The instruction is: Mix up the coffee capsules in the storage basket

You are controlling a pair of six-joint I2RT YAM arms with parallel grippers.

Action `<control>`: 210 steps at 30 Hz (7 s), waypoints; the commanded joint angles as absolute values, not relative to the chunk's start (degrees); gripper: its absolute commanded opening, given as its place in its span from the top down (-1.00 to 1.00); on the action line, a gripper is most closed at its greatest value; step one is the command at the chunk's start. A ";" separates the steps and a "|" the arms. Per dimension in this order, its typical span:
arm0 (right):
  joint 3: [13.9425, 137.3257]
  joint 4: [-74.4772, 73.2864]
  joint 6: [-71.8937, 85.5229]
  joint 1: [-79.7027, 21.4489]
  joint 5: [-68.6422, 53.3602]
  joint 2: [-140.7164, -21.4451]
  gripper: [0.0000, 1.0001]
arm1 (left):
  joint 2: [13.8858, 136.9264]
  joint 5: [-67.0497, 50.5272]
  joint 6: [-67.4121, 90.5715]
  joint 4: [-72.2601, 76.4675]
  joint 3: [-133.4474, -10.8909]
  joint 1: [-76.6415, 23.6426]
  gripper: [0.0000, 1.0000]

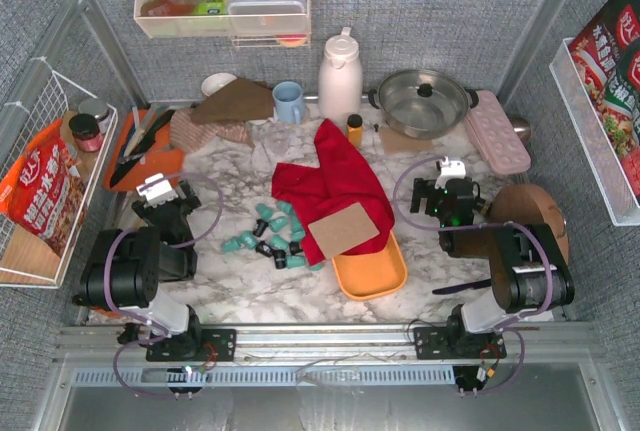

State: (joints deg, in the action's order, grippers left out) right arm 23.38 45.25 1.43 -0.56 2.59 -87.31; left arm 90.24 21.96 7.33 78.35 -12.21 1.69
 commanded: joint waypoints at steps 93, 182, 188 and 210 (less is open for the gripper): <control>47.51 -36.46 17.31 -18.92 4.20 -37.91 -0.54 | 42.65 -0.15 23.49 -18.84 -42.65 -21.95 -0.98; 32.12 -1.44 28.30 -40.77 17.58 -64.73 0.28 | 79.17 -0.33 31.02 8.21 -41.49 -48.37 -0.34; 32.50 -2.11 28.04 -40.70 17.66 -64.33 0.28 | 78.96 -2.30 31.35 10.09 -40.97 -47.30 -0.34; 33.22 -1.59 27.77 -40.70 17.49 -66.65 0.29 | 80.64 -5.09 31.97 12.60 -40.34 -46.58 -0.28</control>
